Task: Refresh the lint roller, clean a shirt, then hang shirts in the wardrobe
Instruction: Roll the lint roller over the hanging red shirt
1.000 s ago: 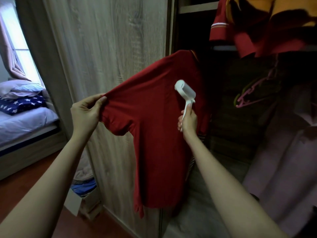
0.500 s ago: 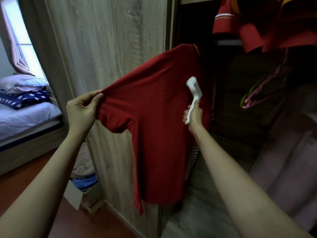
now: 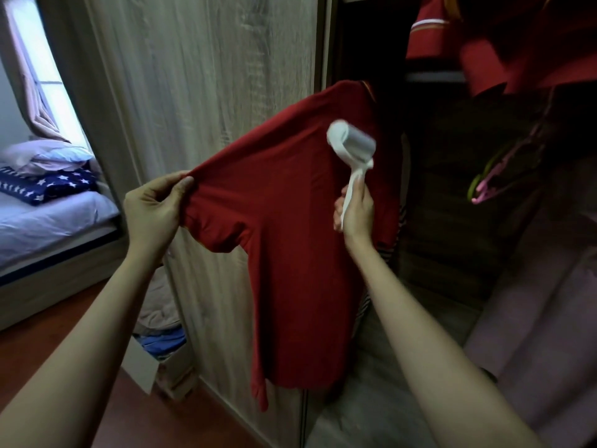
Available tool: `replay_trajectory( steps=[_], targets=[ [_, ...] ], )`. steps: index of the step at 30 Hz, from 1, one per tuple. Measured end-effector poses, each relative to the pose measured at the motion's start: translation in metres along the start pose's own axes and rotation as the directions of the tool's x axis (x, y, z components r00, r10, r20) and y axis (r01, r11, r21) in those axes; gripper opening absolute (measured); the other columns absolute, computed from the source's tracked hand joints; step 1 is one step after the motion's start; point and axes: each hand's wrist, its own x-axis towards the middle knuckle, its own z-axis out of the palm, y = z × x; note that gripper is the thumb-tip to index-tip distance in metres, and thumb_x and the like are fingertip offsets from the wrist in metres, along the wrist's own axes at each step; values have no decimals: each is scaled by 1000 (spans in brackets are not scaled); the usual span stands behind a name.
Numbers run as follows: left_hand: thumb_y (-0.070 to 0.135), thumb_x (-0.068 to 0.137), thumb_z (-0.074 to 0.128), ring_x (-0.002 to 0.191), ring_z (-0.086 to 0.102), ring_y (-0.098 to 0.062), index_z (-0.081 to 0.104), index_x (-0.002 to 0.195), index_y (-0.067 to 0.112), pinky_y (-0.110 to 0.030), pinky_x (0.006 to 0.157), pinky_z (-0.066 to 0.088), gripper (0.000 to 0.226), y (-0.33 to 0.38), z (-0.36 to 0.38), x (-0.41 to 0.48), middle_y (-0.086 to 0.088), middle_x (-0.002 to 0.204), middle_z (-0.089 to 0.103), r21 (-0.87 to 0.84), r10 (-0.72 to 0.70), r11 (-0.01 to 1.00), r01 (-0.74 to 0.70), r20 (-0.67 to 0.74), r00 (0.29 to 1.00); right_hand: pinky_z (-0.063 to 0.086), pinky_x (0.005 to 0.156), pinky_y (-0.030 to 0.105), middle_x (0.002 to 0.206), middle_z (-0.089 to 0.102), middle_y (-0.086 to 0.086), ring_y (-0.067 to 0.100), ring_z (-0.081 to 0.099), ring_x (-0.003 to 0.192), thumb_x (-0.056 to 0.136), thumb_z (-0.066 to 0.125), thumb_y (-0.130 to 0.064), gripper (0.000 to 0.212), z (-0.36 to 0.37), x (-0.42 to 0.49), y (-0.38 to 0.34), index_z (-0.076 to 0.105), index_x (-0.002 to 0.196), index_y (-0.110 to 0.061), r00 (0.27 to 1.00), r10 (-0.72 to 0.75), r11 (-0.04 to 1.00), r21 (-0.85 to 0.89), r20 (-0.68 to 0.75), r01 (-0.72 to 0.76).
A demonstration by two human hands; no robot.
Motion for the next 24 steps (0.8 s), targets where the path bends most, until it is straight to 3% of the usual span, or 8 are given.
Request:
replay_trajectory(
  steps=[2,5,8,10,13,15,19,24],
  targets=[
    [20,90,65,76,60,13,70,107,6,-19,79,51,23,-2,0,0,-2,98,72,-6,-12,1000,12,-2,1000,29,33,18,50,39,0,12,35,34,99,30,-47,42,10,5,-22,45,77,-15,993,-117,992,-54,-4,117],
    [21,89,66,76,60,13,71,105,10,-16,77,51,20,-5,-1,2,23,85,71,-12,-39,999,39,4,999,34,36,25,50,43,-1,13,40,35,100,30,-46,41,12,-16,-6,46,78,-16,981,-194,970,-148,-13,190],
    [19,90,66,76,60,13,71,106,7,-16,77,51,21,-1,-1,0,-2,97,72,-5,-21,1000,21,-4,1000,38,44,34,53,47,0,16,45,42,96,30,-53,43,1,-52,45,46,82,-16,964,-260,921,-288,49,263],
    [17,90,66,76,60,14,70,106,3,-14,78,50,21,1,-2,-1,-5,99,70,-7,-4,1000,4,-3,1000,38,47,37,56,48,-1,18,48,47,92,29,-56,46,-6,-68,60,46,85,-13,946,-309,870,-372,100,323],
    [15,89,66,76,61,15,70,104,8,-11,77,49,17,-3,-2,1,25,82,70,-6,-10,1000,10,8,1000,33,53,30,62,55,-1,23,55,57,92,30,-51,46,4,-68,38,49,90,-9,885,-446,739,-502,134,449],
    [20,88,67,78,62,11,71,103,15,-15,78,51,16,-5,-4,3,34,80,67,-6,-32,999,32,32,999,33,55,29,73,63,5,28,60,66,94,34,-47,43,19,-63,17,53,95,-8,817,-540,609,-577,202,544],
    [24,88,68,80,64,7,72,99,24,-21,79,52,12,-12,-5,5,29,83,70,-36,-59,998,61,61,996,39,57,30,86,64,0,24,63,76,94,37,-48,40,24,-68,27,55,105,-13,792,-524,519,-619,314,589],
    [21,87,68,79,64,6,71,103,13,-23,81,52,18,-15,-6,4,-6,99,72,-66,-70,995,74,71,995,46,57,32,81,59,-7,15,59,69,92,34,-55,42,-6,-85,65,54,104,-20,845,-458,538,-670,276,511]
  ],
)
